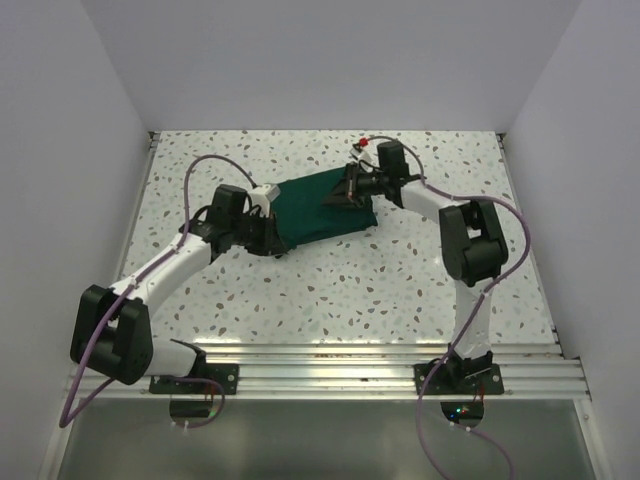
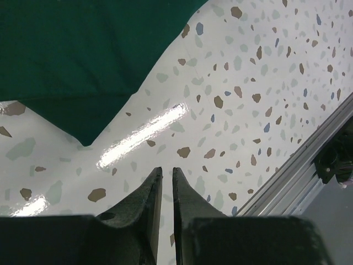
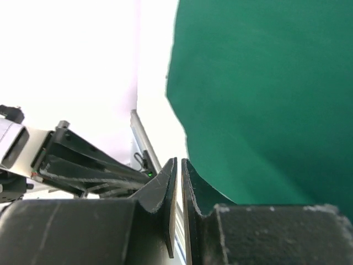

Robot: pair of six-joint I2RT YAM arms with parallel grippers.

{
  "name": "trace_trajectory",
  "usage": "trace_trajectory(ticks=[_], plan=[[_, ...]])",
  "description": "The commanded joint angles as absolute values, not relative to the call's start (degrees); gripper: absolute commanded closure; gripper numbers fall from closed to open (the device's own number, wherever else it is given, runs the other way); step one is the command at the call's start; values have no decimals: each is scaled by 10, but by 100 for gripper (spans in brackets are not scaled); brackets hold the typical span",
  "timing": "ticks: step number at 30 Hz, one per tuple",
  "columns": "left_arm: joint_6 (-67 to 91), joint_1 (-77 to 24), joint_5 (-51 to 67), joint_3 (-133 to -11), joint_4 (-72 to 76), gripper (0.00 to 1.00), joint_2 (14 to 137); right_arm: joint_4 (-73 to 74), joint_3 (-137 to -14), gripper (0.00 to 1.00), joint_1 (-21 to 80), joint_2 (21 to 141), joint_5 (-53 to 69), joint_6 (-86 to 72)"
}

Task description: Prepare the surgical pack

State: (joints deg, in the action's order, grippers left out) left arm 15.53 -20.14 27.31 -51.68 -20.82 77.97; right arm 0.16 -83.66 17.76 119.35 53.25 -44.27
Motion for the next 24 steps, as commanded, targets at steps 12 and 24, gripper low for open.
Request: trace_trajectory(ticks=[12,24], plan=[[208,-156,295,-520,-215,82,729,-122,-792,89,241,1278,539,-508],[236,-127,303,-513,-217,78,705,289,-875,80,241,1089,358,-295]])
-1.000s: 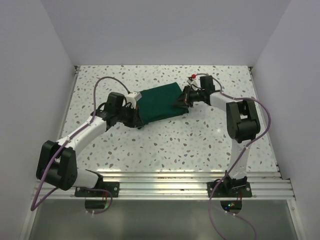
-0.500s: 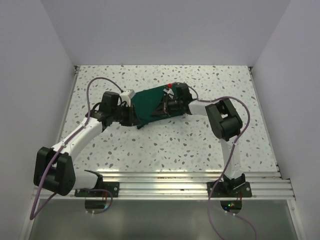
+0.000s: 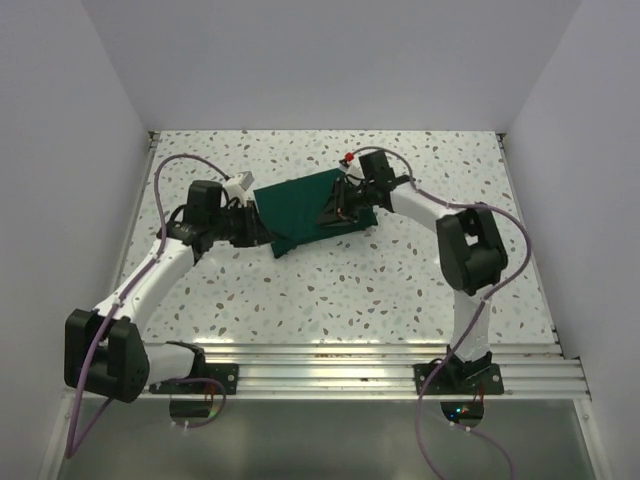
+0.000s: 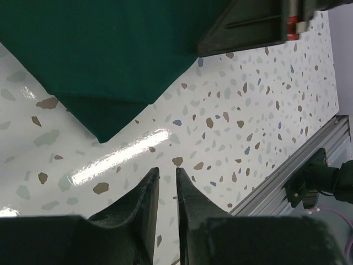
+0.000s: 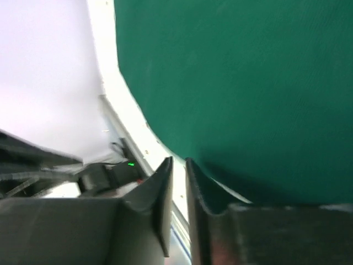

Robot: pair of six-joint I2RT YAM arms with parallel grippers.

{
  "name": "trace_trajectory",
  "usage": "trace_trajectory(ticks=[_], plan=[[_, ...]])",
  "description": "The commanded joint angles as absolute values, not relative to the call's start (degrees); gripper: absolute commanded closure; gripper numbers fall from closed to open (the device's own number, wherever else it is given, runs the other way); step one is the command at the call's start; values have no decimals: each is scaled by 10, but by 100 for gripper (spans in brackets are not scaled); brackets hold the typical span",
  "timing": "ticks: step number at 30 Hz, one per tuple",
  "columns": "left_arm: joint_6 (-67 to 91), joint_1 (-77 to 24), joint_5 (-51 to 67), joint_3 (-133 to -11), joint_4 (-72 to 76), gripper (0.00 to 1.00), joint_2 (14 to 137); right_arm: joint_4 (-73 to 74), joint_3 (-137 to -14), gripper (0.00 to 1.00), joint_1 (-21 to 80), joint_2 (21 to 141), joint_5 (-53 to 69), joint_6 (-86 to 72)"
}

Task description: Prepare the surgical pack

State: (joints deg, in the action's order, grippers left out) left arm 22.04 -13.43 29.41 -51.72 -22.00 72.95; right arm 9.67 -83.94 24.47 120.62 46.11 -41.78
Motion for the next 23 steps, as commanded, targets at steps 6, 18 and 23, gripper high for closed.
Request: trace_trajectory(ticks=[6,18,23], plan=[[251,-127,261,-460,-209,62,679,408,-735,1,241,930,145,-213],[255,-126,262,-409,-196,1,629,333,-542,1,222,758,154,-299],[286,-126,306,-379,-147,1,617,251,-447,1,213,718,166,-330]])
